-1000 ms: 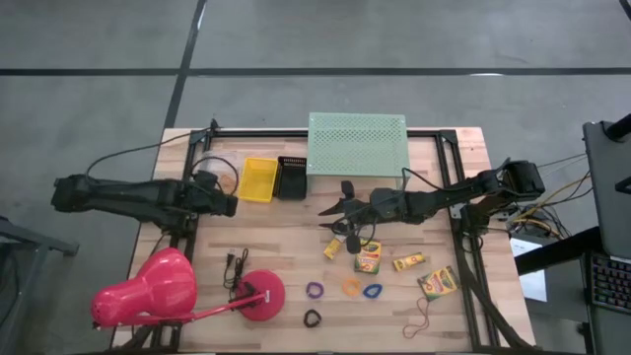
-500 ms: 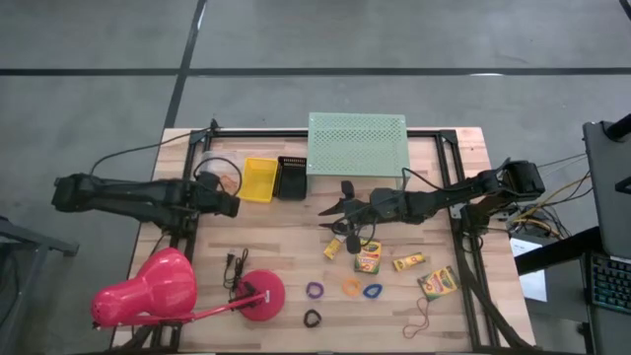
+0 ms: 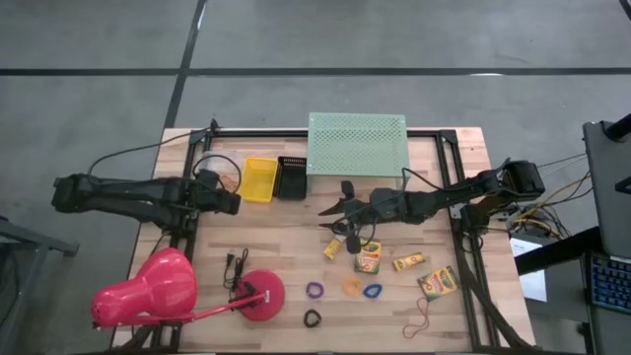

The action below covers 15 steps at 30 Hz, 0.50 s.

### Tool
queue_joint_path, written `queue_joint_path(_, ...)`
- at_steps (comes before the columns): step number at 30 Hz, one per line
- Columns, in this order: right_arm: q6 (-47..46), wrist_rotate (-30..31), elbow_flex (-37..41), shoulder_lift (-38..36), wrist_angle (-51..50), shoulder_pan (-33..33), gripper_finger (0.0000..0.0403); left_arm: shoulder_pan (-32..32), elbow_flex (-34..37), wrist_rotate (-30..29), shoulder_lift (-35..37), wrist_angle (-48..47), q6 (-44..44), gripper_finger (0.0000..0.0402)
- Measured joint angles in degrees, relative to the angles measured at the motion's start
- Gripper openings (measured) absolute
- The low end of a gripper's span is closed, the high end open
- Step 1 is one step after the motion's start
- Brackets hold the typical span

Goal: Pick & Place Office Desk Supplies
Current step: Put the yellow rubber band into the transparent bin, then put the red rubber band into the transparent bin

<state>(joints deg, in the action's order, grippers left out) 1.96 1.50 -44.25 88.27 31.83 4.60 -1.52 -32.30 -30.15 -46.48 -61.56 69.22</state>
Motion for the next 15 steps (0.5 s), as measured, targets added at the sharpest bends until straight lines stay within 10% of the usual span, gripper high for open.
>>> queue_joint_path(15,0.00,0.00,0.00,0.00,0.00,0.00,0.0123,-5.58,-11.91,1.27,-0.20,-8.37,5.61,0.0201)
